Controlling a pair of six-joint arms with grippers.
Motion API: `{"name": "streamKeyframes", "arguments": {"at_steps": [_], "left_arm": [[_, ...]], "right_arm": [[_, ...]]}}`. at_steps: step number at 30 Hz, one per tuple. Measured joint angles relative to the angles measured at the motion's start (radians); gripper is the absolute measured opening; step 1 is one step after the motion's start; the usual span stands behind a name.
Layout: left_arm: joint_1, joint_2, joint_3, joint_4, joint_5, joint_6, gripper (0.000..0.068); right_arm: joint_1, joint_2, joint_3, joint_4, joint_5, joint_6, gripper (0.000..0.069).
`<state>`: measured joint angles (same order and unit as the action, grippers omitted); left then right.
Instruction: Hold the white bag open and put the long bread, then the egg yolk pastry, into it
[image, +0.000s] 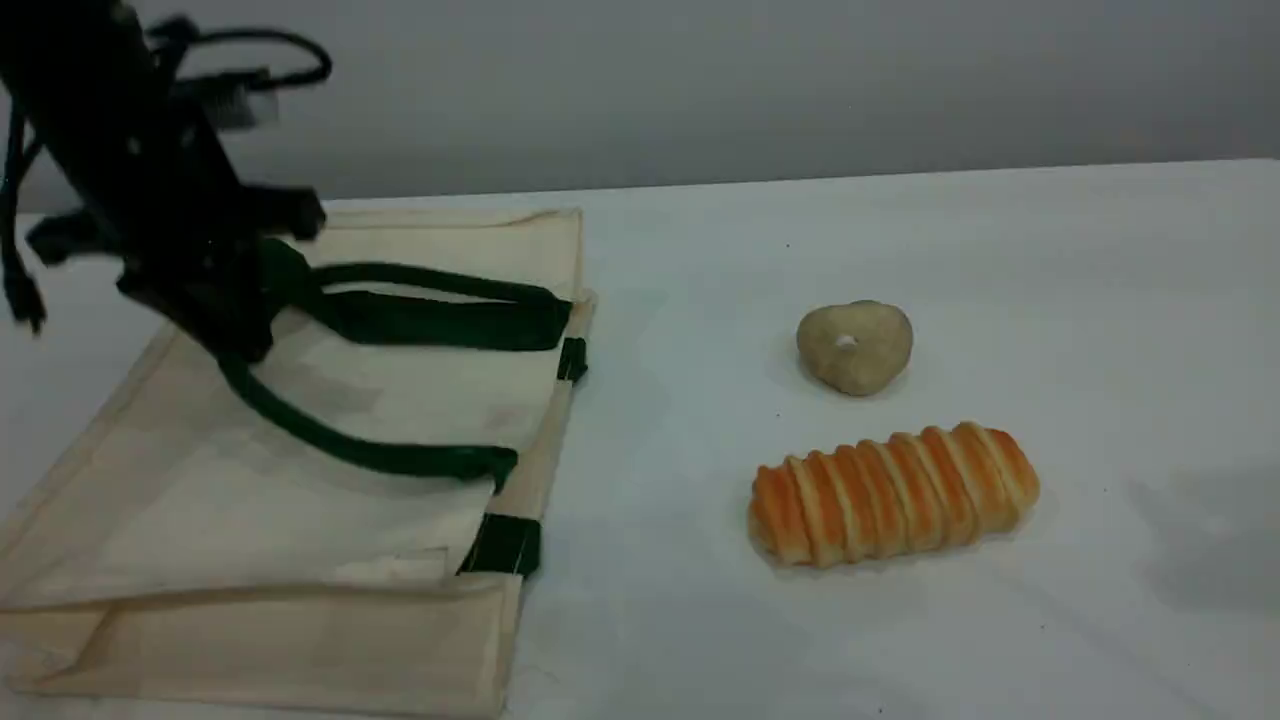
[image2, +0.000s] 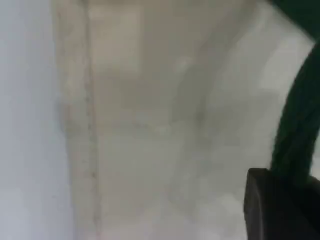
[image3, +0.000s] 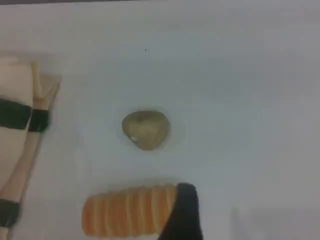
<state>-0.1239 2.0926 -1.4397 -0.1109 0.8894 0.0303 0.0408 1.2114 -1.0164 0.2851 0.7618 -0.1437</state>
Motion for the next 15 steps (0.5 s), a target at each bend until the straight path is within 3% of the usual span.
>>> {"name": "streamKeyframes", "arguments": {"at_steps": [8, 12, 15], "left_arm": [[-0.009, 0.000, -0.242, -0.023, 0.306, 0.098, 0.0084], [-0.017, -0.027, -0.348, -0.024, 0.333, 0.099, 0.0084], [-0.047, -0.067, -0.363, -0.038, 0.334, 0.158, 0.0084]], "right_arm": [[0.000, 0.000, 0.000, -0.003, -0.007, 0.000, 0.0588], [0.000, 0.000, 0.001, -0.004, -0.012, -0.008, 0.0588], [0.000, 0.000, 0.002, -0.004, -0.015, -0.018, 0.0588]]}}
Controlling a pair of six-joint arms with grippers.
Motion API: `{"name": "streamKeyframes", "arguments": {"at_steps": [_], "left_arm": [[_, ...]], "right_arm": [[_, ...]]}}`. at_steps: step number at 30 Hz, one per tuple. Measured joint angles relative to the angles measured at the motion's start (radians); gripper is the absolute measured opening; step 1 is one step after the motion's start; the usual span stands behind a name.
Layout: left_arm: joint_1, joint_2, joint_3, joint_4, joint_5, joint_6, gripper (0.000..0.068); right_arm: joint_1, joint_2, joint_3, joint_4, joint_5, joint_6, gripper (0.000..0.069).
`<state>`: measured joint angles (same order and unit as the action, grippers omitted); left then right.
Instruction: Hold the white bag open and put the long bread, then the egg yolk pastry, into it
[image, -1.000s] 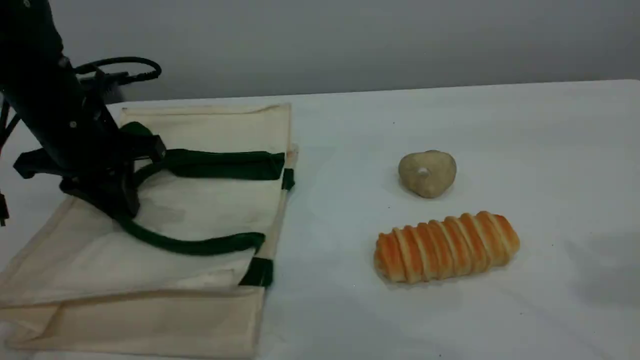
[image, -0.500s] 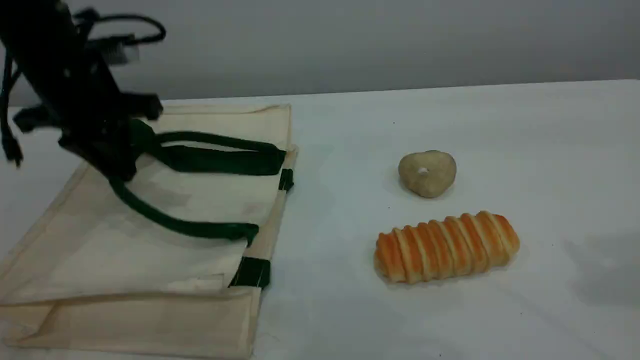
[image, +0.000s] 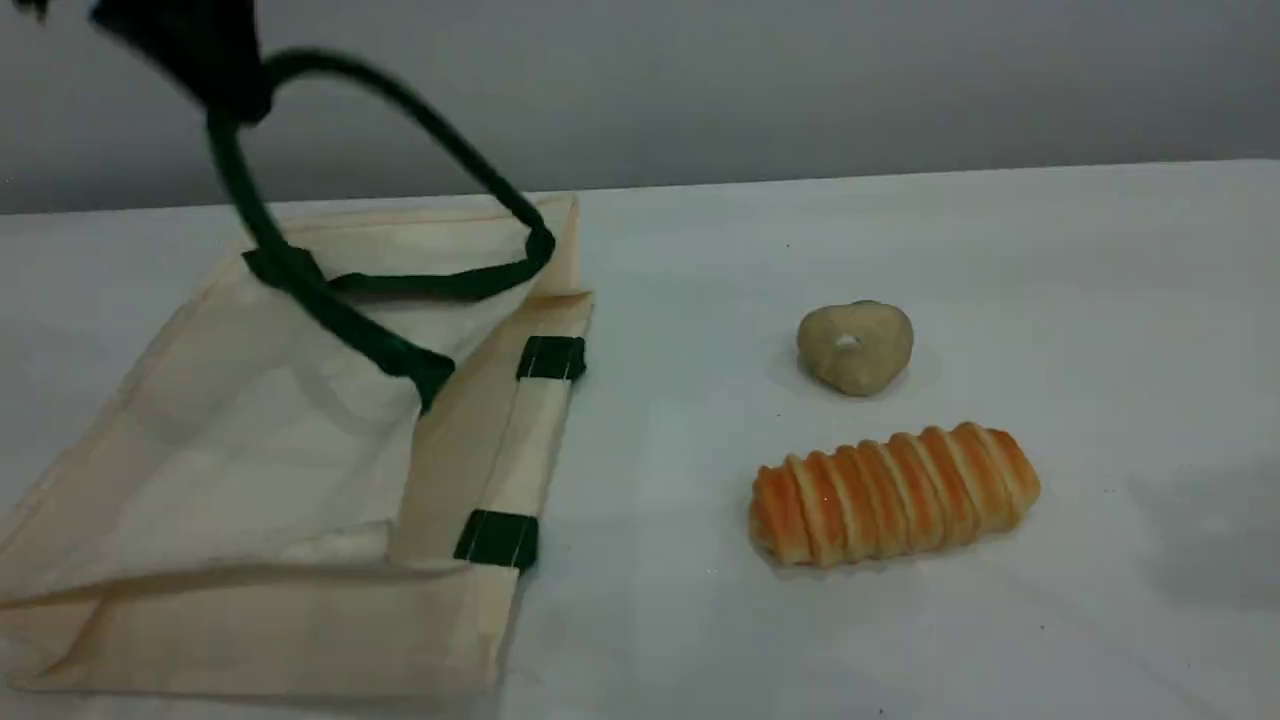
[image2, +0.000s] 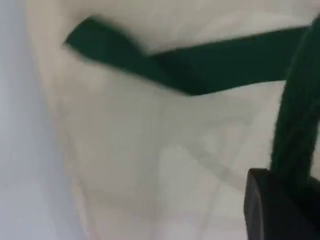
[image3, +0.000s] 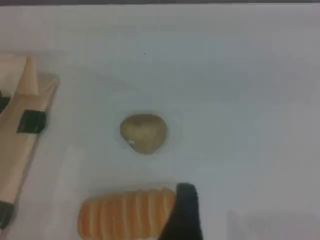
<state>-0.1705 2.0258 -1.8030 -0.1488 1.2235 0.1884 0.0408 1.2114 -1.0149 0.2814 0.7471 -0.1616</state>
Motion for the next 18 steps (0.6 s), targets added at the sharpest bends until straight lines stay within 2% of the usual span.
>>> {"name": "streamKeyframes", "arguments": {"at_steps": [9, 14, 18], "left_arm": [[-0.012, -0.106, -0.001, -0.103, 0.002, 0.194, 0.0084], [-0.012, -0.180, -0.003, -0.128, 0.001, 0.258, 0.0084], [-0.012, -0.236, -0.005, -0.179, 0.001, 0.319, 0.0084]], "right_arm": [[0.000, 0.030, 0.000, 0.003, -0.006, -0.009, 0.0588], [0.000, 0.062, 0.000, 0.003, -0.006, -0.034, 0.0588], [0.000, 0.078, 0.000, 0.003, -0.008, -0.035, 0.0588]]}}
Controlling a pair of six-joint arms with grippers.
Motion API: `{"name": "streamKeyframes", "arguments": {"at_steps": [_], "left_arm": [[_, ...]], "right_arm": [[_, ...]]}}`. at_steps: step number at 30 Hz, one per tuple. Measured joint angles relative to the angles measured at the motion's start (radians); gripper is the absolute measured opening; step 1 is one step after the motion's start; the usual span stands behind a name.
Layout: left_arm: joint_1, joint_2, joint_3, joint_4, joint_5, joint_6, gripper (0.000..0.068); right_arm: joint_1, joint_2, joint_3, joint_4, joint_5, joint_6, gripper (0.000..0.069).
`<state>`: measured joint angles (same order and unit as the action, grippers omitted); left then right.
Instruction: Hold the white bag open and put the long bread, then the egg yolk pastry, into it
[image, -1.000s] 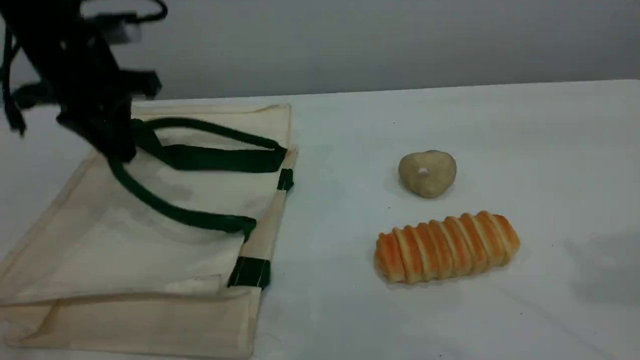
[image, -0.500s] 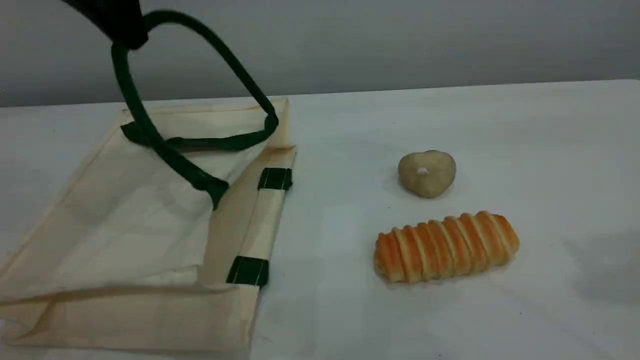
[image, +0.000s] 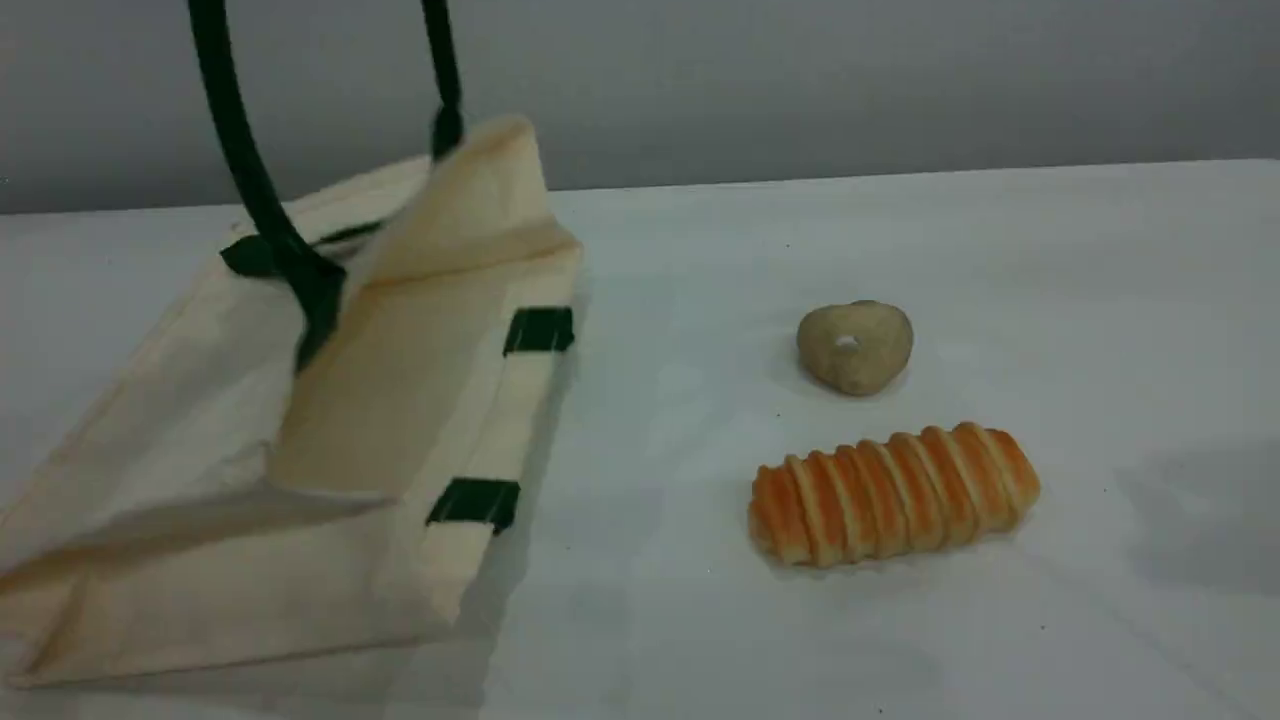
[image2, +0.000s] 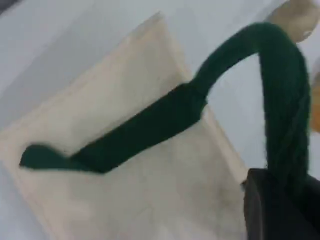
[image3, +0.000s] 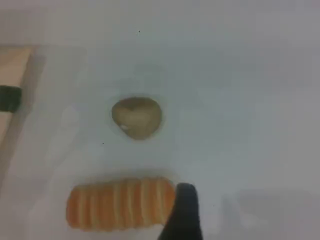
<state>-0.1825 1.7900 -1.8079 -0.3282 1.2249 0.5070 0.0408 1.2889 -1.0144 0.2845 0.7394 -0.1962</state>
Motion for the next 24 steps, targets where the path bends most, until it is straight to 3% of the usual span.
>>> {"name": "streamKeyframes", "arguments": {"at_steps": [8, 24], "left_arm": [[0.000, -0.067, 0.000, -0.110, -0.001, 0.129, 0.0084], [-0.016, -0.141, 0.000, -0.121, -0.003, 0.266, 0.0084]], "right_arm": [[0.000, 0.018, 0.000, 0.001, -0.006, -0.019, 0.0588], [0.000, 0.019, 0.000, 0.010, -0.007, -0.049, 0.0588]]}}
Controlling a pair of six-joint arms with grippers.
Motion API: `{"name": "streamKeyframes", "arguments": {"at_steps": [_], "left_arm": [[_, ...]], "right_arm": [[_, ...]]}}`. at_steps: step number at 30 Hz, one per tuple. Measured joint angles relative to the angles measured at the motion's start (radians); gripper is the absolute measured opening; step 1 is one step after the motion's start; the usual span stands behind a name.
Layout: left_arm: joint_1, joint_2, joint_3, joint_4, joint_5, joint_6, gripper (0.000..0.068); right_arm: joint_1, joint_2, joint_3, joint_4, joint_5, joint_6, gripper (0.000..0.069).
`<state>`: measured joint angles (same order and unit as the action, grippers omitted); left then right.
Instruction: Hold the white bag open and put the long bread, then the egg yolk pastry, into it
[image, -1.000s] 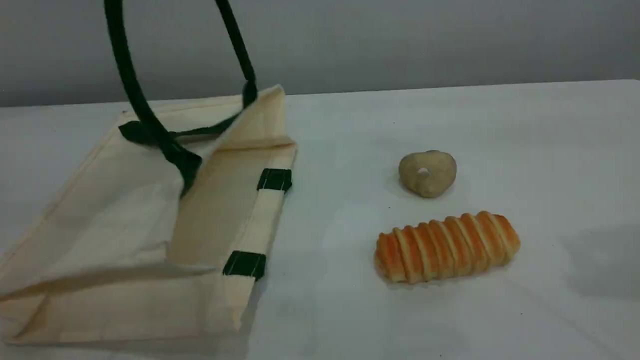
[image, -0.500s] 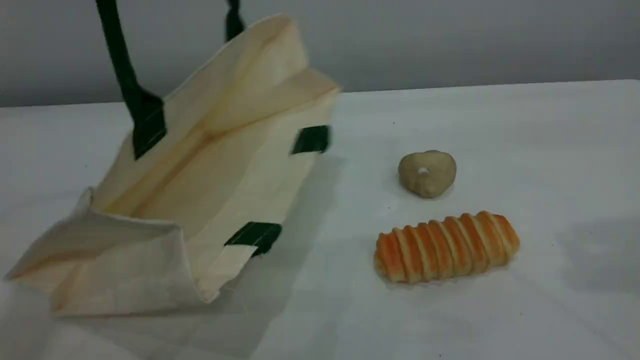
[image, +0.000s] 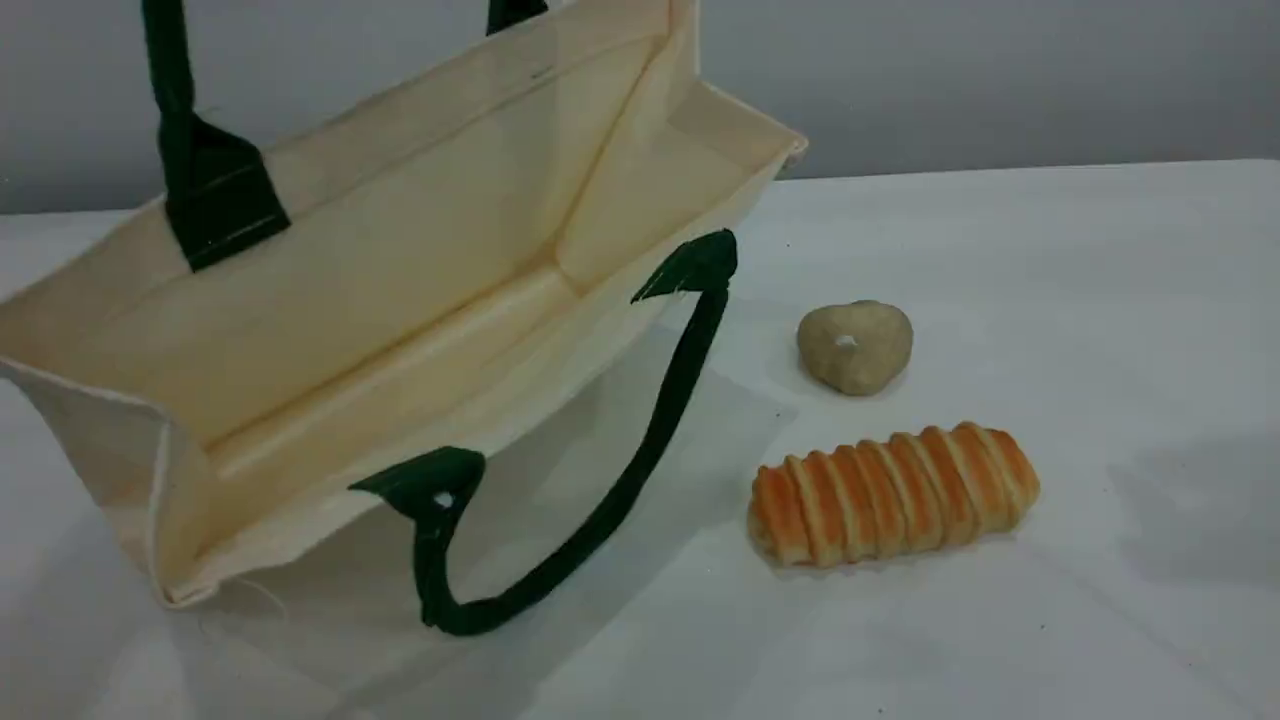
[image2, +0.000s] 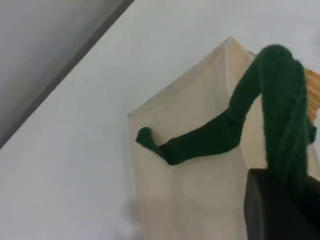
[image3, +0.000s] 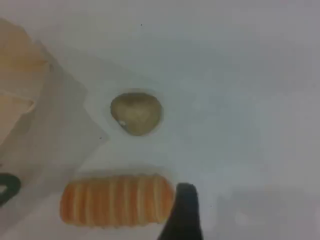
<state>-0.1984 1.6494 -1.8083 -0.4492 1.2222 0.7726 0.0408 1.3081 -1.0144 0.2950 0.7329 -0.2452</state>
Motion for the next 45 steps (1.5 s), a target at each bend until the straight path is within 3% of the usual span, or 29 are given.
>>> {"name": "streamKeyframes", "arguments": {"at_steps": [9, 14, 19, 45], "left_arm": [[-0.025, 0.001, 0.001, 0.001, -0.001, 0.035, 0.0084], [-0.025, 0.002, 0.001, 0.001, -0.001, 0.032, 0.0084], [-0.025, 0.002, 0.001, 0.001, -0.001, 0.032, 0.0084], [-0.026, 0.002, 0.001, 0.004, -0.001, 0.019, 0.0084]], "right_arm": [[0.023, 0.022, 0.000, 0.074, 0.012, -0.073, 0.0588], [0.088, 0.096, 0.000, 0.079, 0.028, -0.108, 0.0588], [0.093, 0.193, 0.000, 0.075, 0.053, -0.107, 0.0588], [0.092, 0.573, 0.000, 0.444, 0.102, 0.106, 0.0588]]}}
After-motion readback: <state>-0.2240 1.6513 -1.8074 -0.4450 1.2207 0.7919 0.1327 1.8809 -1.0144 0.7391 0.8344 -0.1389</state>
